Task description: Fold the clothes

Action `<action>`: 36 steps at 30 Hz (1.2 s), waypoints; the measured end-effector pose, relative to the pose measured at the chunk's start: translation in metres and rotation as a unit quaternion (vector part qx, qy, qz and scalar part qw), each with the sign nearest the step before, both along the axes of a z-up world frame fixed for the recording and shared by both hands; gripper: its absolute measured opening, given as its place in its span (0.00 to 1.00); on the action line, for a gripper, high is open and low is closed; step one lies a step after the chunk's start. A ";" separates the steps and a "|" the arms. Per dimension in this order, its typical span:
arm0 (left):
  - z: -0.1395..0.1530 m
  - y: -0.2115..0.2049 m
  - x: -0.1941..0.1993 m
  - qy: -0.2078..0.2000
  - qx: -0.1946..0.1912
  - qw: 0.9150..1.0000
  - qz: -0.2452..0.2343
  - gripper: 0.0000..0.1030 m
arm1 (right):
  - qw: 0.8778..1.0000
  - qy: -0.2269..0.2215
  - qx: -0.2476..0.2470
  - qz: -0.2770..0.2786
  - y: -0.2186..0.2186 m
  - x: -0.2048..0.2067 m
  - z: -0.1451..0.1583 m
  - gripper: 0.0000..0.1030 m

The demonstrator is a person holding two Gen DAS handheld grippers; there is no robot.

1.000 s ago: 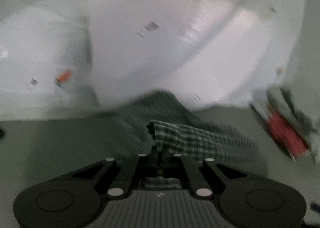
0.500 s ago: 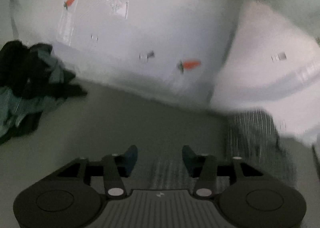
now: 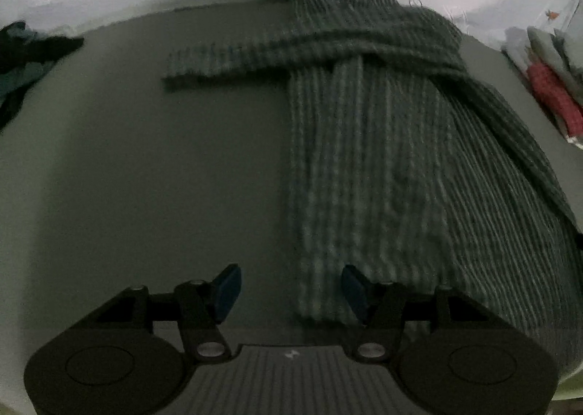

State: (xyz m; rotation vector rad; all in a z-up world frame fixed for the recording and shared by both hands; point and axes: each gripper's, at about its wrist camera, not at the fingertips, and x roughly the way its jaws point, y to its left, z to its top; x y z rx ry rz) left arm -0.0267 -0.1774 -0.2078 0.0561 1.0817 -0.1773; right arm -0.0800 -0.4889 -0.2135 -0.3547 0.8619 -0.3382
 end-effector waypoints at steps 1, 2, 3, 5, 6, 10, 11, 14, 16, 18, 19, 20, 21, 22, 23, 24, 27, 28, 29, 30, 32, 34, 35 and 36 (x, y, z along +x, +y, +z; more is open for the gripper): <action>-0.003 -0.002 -0.007 0.003 -0.002 1.000 0.008 0.61 | 1.000 0.004 0.003 0.005 -0.003 -0.002 -0.002 0.43; -0.003 -0.003 -0.012 0.007 -0.003 1.000 0.016 0.61 | 1.000 0.008 0.007 0.011 -0.007 -0.003 -0.004 0.42; -0.003 -0.004 -0.013 0.010 -0.004 1.000 0.023 0.62 | 1.000 0.012 0.015 0.018 -0.011 -0.004 -0.006 0.40; -0.007 -0.007 -0.023 0.016 -0.004 0.999 0.038 0.62 | 0.999 0.018 0.031 0.031 -0.018 -0.006 -0.010 0.36; -0.009 -0.008 -0.027 0.019 -0.004 0.999 0.047 0.62 | 0.998 0.022 0.038 0.037 -0.021 -0.007 -0.013 0.35; -0.015 -0.013 -0.041 0.015 0.006 0.997 0.072 0.66 | 0.996 0.024 0.050 0.064 -0.029 -0.011 -0.016 0.35; -0.015 -0.015 -0.044 0.012 0.010 0.997 0.076 0.67 | 0.996 0.023 0.056 0.069 -0.031 -0.011 -0.016 0.35; -0.018 -0.020 -0.051 0.007 0.019 0.996 0.087 0.69 | 0.992 0.017 0.100 0.077 -0.042 -0.012 -0.013 0.18; -0.020 -0.022 -0.055 0.002 0.026 0.996 0.089 0.71 | 0.987 0.005 0.144 0.071 -0.050 -0.013 -0.008 0.03; -0.021 -0.024 -0.057 -0.004 0.032 0.995 0.093 0.74 | 0.980 -0.006 0.188 0.065 -0.057 -0.014 -0.002 0.02; -0.022 -0.024 -0.057 -0.004 0.032 0.995 0.098 0.75 | 0.976 -0.011 0.207 0.064 -0.060 -0.015 0.001 0.01; -0.022 -0.023 -0.057 -0.003 0.032 0.994 0.102 0.77 | 0.972 -0.016 0.227 0.063 -0.062 -0.016 0.005 0.01; -0.022 -0.023 -0.057 -0.001 0.031 0.994 0.107 0.79 | 0.966 -0.021 0.251 0.064 -0.065 -0.017 0.008 0.01; -0.023 -0.023 -0.056 0.000 0.030 0.994 0.108 0.80 | 0.961 -0.025 0.269 0.066 -0.066 -0.019 0.012 0.01; -0.023 -0.022 -0.056 0.001 0.029 0.994 0.105 0.81 | 0.954 -0.029 0.291 0.067 -0.066 -0.020 0.016 0.01; -0.023 -0.022 -0.056 0.002 0.029 0.994 0.102 0.82 | 0.947 -0.033 0.313 0.067 -0.066 -0.022 0.018 0.01; -0.024 -0.022 -0.057 0.004 0.027 0.995 0.094 0.85 | 0.908 -0.047 0.411 0.061 -0.065 -0.024 0.025 0.01; -0.024 -0.022 -0.057 0.004 0.026 0.996 0.090 0.86 | 0.895 -0.050 0.440 0.059 -0.062 -0.024 0.026 0.01; -0.024 -0.022 -0.058 0.005 0.026 0.996 0.085 0.87 | 0.882 -0.050 0.465 0.060 -0.057 -0.023 0.027 0.01; -0.024 -0.021 -0.058 0.005 0.025 0.996 0.081 0.88 | 0.870 -0.049 0.486 0.064 -0.050 -0.022 0.027 0.01; -0.024 -0.021 -0.058 0.006 0.024 0.997 0.073 0.89 | 0.850 -0.042 0.520 0.074 -0.033 -0.018 0.027 0.01; -0.024 -0.021 -0.059 0.007 0.023 0.998 0.065 0.90 | 0.833 -0.034 0.546 0.085 -0.016 -0.013 0.026 0.01; -0.025 -0.022 -0.059 0.008 0.023 0.998 0.061 0.92 | 0.827 -0.029 0.554 0.089 -0.006 -0.010 0.026 0.01; -0.025 -0.022 -0.059 0.009 0.022 0.998 0.056 0.94 | 0.823 -0.023 0.560 0.091 0.005 -0.006 0.025 0.01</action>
